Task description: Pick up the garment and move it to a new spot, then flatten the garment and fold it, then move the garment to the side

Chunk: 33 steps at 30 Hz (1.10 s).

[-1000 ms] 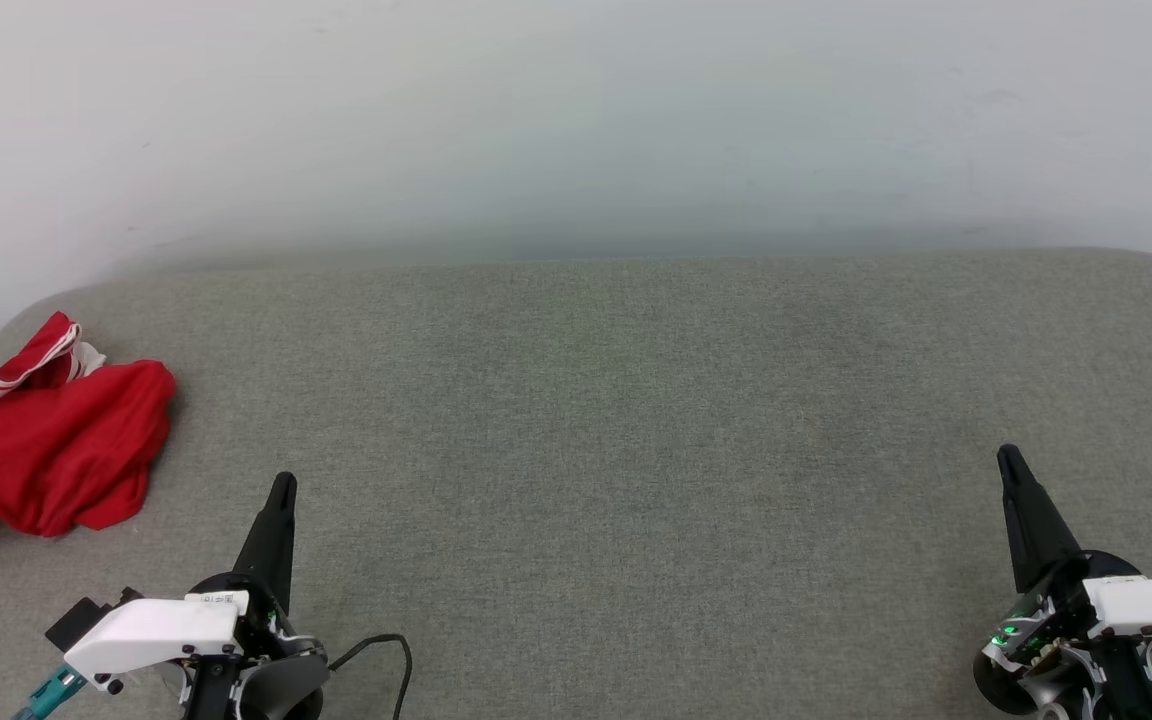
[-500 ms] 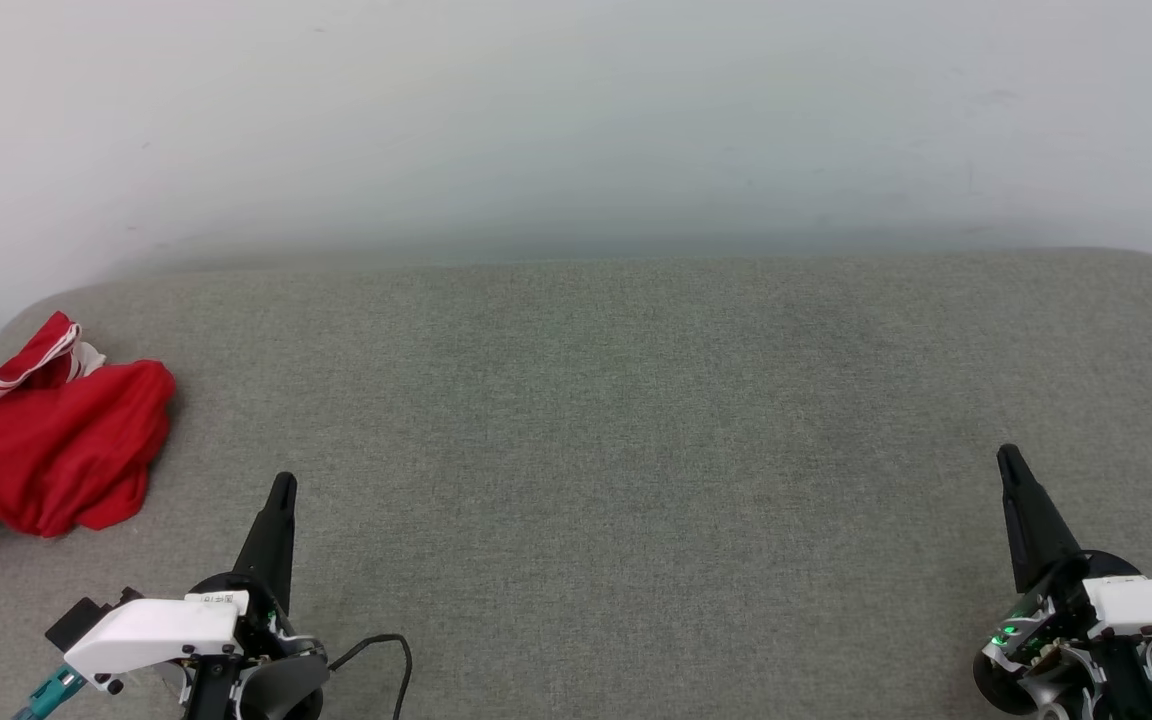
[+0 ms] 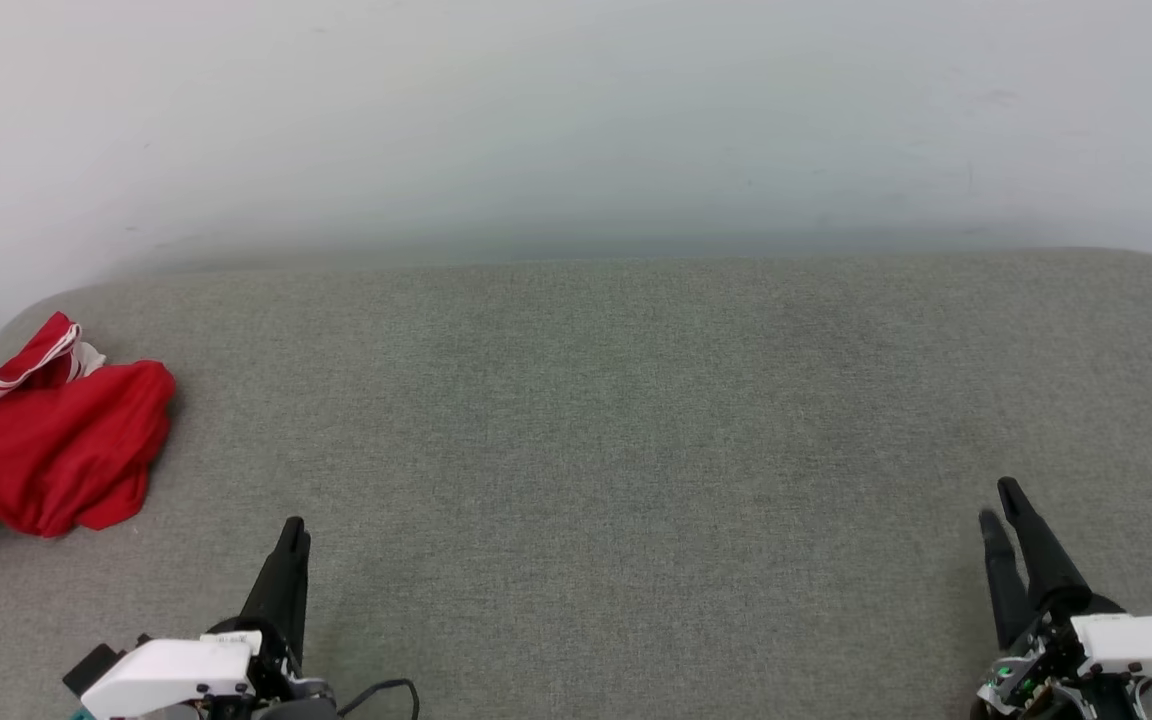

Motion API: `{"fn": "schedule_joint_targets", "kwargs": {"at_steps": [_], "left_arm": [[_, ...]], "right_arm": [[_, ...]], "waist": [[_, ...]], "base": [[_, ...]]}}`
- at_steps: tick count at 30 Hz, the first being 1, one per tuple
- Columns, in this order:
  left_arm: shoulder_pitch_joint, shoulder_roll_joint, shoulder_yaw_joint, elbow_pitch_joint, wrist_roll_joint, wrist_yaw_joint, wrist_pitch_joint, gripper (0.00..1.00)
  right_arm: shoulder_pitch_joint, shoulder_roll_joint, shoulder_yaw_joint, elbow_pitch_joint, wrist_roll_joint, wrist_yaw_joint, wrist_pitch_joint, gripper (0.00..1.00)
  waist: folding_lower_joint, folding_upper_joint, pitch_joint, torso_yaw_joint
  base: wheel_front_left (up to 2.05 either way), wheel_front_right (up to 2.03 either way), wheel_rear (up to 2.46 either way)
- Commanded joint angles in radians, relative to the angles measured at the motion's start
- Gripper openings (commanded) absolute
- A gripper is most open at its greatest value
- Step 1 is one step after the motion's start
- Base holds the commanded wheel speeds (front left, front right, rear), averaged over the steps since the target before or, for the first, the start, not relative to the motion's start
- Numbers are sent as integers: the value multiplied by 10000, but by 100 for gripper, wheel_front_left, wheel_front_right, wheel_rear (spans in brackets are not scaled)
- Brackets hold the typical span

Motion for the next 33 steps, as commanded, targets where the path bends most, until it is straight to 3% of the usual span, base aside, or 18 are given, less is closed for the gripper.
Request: {"fn": "schedule_joint_targets", "kwargs": {"at_steps": [1,13,22,33], "left_arm": [[-29,6,-20,-77,19,-2,-43,100],[233,14,-22,-413,632,-6,-646,100],[358,20,452,-750,1819,-9,-1041,100],[294,26,1215,-1523,3820,224,-1476,100]], "right_arm": [[-21,-2,27,-80,-22,2,-43,100],[202,0,101,-361,-638,3,-650,100],[241,1,-83,-569,-2859,4,-1047,100],[212,2,71,-1843,-6146,6,-1487,100]], "waist": [[0,0,5,0],[0,0,11,-13],[0,0,11,2],[0,0,65,58]], "base": [[0,0,0],[0,0,0],[0,0,0],[0,0,0]]}}
